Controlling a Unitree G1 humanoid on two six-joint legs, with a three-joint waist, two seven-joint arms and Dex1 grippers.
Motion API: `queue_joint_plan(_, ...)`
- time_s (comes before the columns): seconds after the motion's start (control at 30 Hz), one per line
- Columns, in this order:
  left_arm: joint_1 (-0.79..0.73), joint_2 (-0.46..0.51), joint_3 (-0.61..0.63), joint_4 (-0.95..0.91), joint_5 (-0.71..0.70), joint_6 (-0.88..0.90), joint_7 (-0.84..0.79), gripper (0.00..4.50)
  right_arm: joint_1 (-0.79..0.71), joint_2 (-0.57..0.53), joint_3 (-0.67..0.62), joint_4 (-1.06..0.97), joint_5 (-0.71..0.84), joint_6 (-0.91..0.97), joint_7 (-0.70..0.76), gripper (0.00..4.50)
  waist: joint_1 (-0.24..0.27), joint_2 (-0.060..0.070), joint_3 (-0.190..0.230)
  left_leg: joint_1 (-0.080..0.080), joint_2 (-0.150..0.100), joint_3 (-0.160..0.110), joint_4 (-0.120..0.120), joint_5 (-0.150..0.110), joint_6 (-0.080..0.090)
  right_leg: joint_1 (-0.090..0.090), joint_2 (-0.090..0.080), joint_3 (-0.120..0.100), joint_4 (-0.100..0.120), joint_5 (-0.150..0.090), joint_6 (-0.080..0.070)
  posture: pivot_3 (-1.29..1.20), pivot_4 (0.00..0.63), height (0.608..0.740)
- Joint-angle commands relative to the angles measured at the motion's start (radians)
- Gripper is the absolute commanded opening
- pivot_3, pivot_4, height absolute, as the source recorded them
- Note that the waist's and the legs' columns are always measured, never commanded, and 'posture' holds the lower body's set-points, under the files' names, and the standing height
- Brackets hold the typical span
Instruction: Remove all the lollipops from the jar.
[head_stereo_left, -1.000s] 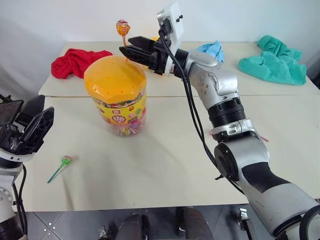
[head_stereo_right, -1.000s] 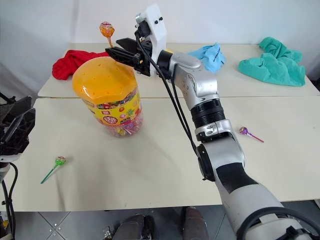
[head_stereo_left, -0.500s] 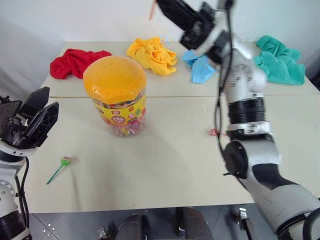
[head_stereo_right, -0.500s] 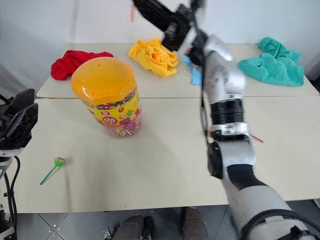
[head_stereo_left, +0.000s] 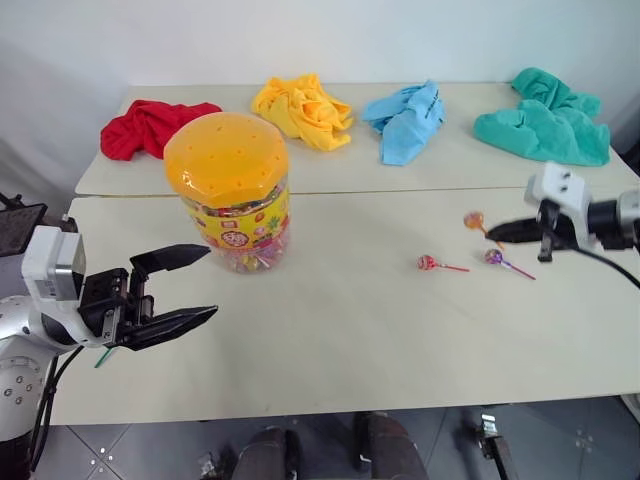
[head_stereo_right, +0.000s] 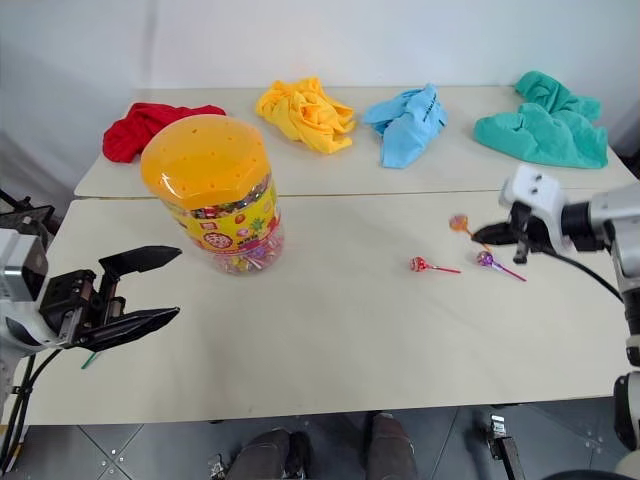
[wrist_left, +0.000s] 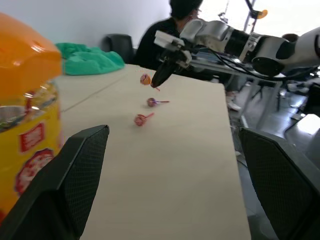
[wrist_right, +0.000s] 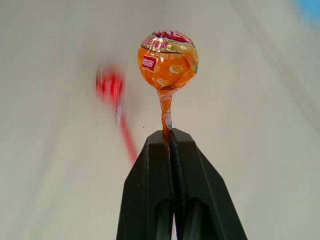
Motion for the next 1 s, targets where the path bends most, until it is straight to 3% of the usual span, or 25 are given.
queue_joint_plan(0.03,0.002,0.006,-0.01,0.006,0.035,-0.037,-0.03,4.39,0.002,-0.009,-0.031,0.029,-0.012,-0.07,0.001,0.03,-0.001,0.001,0.001,0.0,0.0,0.0,0.0,0.0,0.0,-0.001,0.0,0.0,0.0,0.0,0.0,0.0,0.15,0.74)
queue_joint_plan(0.13,-0.014,-0.008,-0.031,0.029,0.048,-0.045,-0.037,4.39,0.053,-0.012,-0.016,0.135,-0.062,-0.166,-0.026,0.03,0.004,0.001,0.001,0.001,0.001,0.0,0.0,0.0,0.0,0.0,0.0,0.0,0.001,0.0,0.0,0.0,0.15,0.74)
queue_joint_plan(0.23,-0.015,-0.006,-0.033,0.034,0.046,-0.043,-0.046,4.39,0.061,-0.009,-0.031,0.149,-0.054,-0.116,-0.015,0.23,0.011,0.001,0.001,0.0,0.0,0.0,0.0,0.0,0.0,0.0,0.0,0.0,0.0,0.0,0.0,0.0,0.15,0.74)
queue_joint_plan(0.43,0.029,-0.012,-0.004,0.036,0.114,-0.064,0.037,4.39,0.088,0.004,-0.148,0.093,0.063,-0.166,0.027,2.01,0.009,0.001,0.001,-0.001,0.001,-0.002,0.001,0.0,0.0,0.0,0.0,0.0,0.0,0.0,0.0,0.0,0.15,0.74)
queue_joint_plan(0.57,0.091,0.0,0.022,0.044,0.164,-0.072,0.068,4.39,0.144,0.126,-0.286,-0.11,0.278,-0.19,0.041,3.28,0.004,0.001,0.0,0.0,0.002,-0.001,0.001,0.0,0.0,0.001,0.001,-0.001,0.001,0.0,0.0,0.0,0.15,0.74)
queue_joint_plan(0.7,0.154,-0.01,0.027,0.096,0.268,-0.126,0.11,4.39,0.231,0.26,-0.273,-0.406,0.448,-0.027,0.0,4.46,0.01,0.001,0.0,0.002,0.004,-0.002,0.001,-0.001,-0.001,0.002,0.002,-0.001,0.003,0.0,-0.001,0.0,0.15,0.74)
queue_joint_plan(0.87,0.161,-0.125,0.001,0.132,0.394,-0.252,0.266,4.39,0.391,0.437,-0.157,-0.576,0.417,-0.155,-0.006,4.46,0.035,-0.001,-0.001,0.002,0.002,-0.004,0.001,-0.001,0.0,0.003,0.0,-0.002,0.001,0.0,-0.001,0.0,0.15,0.74)
queue_joint_plan(1.0,0.219,-0.182,-0.019,0.043,0.453,-0.283,0.347,4.39,0.446,0.491,-0.134,-0.499,0.304,-0.333,-0.047,4.46,0.039,-0.002,-0.001,0.001,-0.002,-0.005,0.001,-0.001,0.001,0.003,-0.003,-0.003,0.001,0.001,0.0,0.0,0.15,0.74)
